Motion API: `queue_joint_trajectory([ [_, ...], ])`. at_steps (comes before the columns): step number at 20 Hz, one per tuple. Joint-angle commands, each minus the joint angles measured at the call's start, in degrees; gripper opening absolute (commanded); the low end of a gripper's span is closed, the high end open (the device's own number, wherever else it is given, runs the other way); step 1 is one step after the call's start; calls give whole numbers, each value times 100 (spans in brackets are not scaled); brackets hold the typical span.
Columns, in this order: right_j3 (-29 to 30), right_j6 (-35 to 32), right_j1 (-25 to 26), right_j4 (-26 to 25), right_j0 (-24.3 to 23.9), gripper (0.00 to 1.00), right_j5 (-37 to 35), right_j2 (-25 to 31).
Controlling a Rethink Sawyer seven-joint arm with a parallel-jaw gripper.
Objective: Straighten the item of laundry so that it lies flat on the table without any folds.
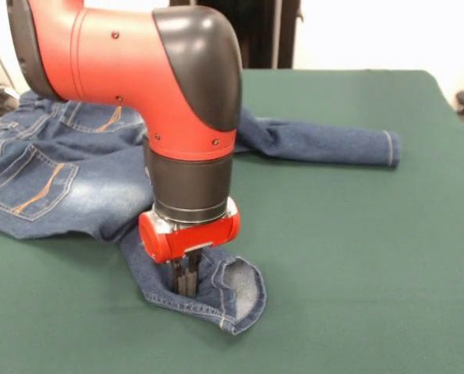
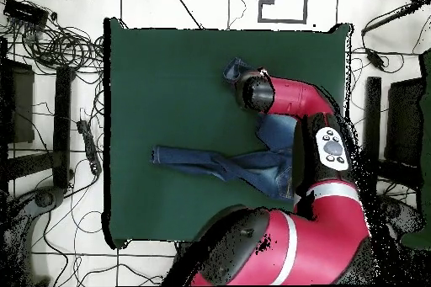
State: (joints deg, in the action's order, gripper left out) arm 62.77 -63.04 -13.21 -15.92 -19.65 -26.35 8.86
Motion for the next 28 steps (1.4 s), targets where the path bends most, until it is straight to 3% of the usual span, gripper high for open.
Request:
queue_joint_trajectory([
  [1, 1024, -1321, 968, -379, 270, 0, 567, -196],
  [11, 1817, -3002, 967, 743, 887, 0, 1197, -852],
  [28, 2741, -3695, 589, 1890, 1523, 0, 1377, -1267],
])
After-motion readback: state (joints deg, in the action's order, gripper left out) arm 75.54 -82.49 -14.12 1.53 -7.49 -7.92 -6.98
